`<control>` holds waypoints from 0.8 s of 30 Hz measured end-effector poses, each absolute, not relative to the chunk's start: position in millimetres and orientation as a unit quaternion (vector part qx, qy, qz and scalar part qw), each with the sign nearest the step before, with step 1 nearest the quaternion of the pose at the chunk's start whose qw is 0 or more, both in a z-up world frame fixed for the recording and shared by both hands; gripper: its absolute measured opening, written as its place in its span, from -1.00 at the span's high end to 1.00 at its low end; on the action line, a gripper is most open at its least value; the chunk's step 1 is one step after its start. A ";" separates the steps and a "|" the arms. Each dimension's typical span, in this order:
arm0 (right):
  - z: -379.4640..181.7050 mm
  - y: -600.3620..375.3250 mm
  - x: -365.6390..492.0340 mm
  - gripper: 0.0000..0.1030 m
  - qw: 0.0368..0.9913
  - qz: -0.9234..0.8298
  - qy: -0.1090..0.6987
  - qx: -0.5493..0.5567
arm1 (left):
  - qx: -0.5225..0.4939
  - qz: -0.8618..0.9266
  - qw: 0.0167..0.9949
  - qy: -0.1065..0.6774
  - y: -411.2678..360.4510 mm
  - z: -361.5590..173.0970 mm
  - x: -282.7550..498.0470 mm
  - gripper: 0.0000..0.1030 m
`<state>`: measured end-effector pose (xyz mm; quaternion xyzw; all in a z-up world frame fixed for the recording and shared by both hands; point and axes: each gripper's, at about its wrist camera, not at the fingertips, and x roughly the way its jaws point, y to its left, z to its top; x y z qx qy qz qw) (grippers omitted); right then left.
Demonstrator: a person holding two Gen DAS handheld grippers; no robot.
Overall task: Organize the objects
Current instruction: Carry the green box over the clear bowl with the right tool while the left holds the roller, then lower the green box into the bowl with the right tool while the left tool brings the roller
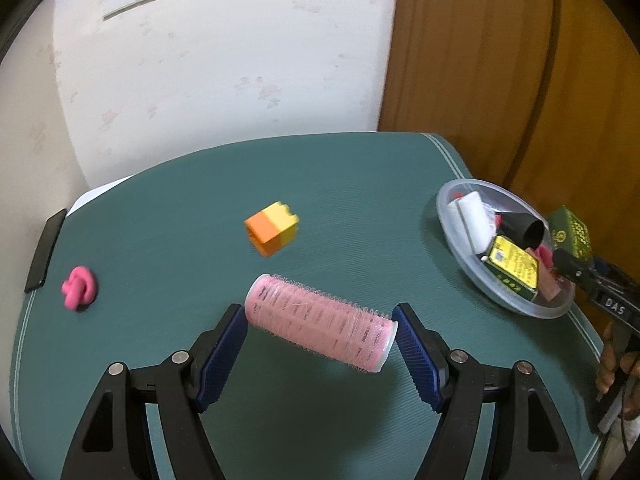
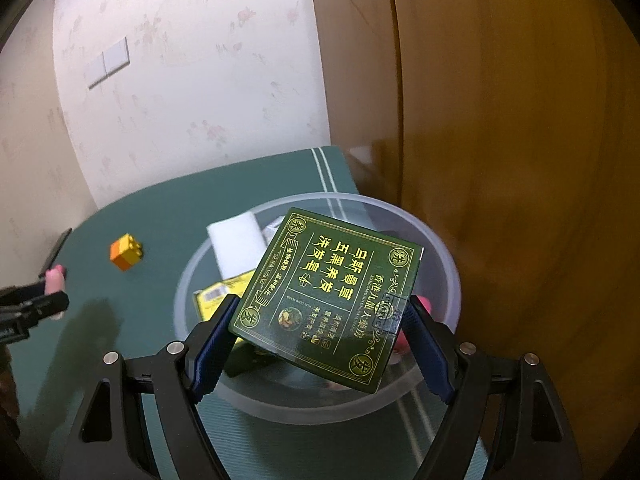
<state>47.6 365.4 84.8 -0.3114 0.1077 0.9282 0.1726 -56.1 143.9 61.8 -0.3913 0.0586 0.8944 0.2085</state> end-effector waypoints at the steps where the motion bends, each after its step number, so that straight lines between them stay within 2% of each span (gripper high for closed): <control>1: 83.3 368.7 47.9 -0.56 0.173 0.928 0.108 -0.313 | -0.391 0.894 0.211 0.061 149.2 62.3 -56.0 -0.51; 24: 65.8 388.3 38.3 -0.57 0.146 0.920 0.111 -0.346 | -0.373 0.883 0.255 0.128 244.8 70.8 -54.4 -0.51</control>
